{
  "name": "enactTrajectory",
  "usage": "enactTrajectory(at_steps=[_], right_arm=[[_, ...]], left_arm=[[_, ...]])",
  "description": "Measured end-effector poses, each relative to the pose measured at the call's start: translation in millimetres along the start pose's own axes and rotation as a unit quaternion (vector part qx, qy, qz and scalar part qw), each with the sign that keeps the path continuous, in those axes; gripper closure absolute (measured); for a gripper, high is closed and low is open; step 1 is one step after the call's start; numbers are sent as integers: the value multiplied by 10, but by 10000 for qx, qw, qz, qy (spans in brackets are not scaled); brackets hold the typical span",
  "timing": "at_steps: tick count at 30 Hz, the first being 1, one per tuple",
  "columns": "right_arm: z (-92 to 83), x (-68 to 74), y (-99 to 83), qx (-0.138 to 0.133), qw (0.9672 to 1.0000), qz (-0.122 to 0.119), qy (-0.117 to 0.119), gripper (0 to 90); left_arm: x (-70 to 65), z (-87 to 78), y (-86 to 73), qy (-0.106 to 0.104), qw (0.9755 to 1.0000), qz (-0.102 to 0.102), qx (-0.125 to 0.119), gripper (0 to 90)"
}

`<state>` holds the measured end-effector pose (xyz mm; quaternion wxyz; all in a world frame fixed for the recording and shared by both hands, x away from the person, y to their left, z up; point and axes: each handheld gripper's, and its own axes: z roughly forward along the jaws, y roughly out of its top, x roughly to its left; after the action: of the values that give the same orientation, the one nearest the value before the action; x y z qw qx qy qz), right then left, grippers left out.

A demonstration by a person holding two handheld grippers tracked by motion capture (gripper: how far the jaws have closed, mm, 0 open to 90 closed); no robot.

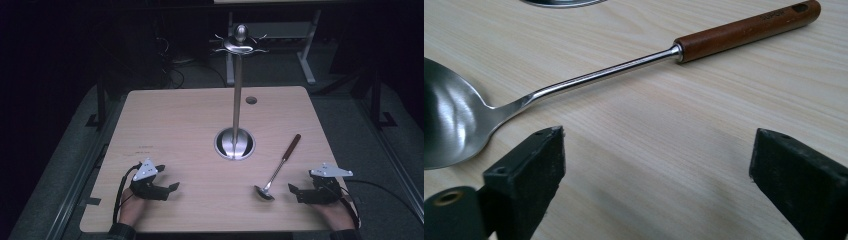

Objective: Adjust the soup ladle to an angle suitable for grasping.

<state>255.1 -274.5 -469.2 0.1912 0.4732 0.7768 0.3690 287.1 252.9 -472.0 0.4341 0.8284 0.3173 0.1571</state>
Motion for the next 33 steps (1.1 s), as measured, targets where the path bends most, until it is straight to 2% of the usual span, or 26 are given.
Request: enactTrajectory(at_steps=[5,6,7,9,10,11,14,16,20,21,22,28,33], right_arm=[[-25,15,39,-4,9999,52,105,174],[-31,21,50,-5,9999,38,166,215],[-31,21,50,-5,9999,38,166,215],[-39,54,81,11,9997,22,262,309],[-39,54,81,11,9997,22,262,309],[-35,75,112,3,9994,2,339,384],[-31,99,166,45,9992,-27,407,510],[-36,119,210,1,9993,-24,368,598],[-21,166,286,80,9990,-149,425,746],[-21,166,286,80,9990,-149,425,746],[-9,179,316,86,9989,-179,413,806],[55,207,391,124,9982,-279,509,891],[108,229,478,272,9978,-322,517,900]], left_arm=[[3,1,0,-8,10000,-8,-9,140],[3,1,0,-8,10000,-8,-9,140],[7,1,0,-9,10000,-17,-2,140],[11,3,2,4,10000,-39,4,140],[11,3,2,4,10000,-39,4,140],[11,1,2,8,10000,-9,3,140],[12,0,-3,-24,10000,-30,-38,140],[11,-9,-2,-15,10000,18,-41,140],[3,-8,-5,-22,10000,11,-57,140],[3,-8,-5,-22,10000,11,-57,140],[8,-4,-4,-30,10000,-16,-38,140],[4,-6,-3,-14,10000,-4,-35,140],[6,-8,-3,-20,10000,2,-25,140]])
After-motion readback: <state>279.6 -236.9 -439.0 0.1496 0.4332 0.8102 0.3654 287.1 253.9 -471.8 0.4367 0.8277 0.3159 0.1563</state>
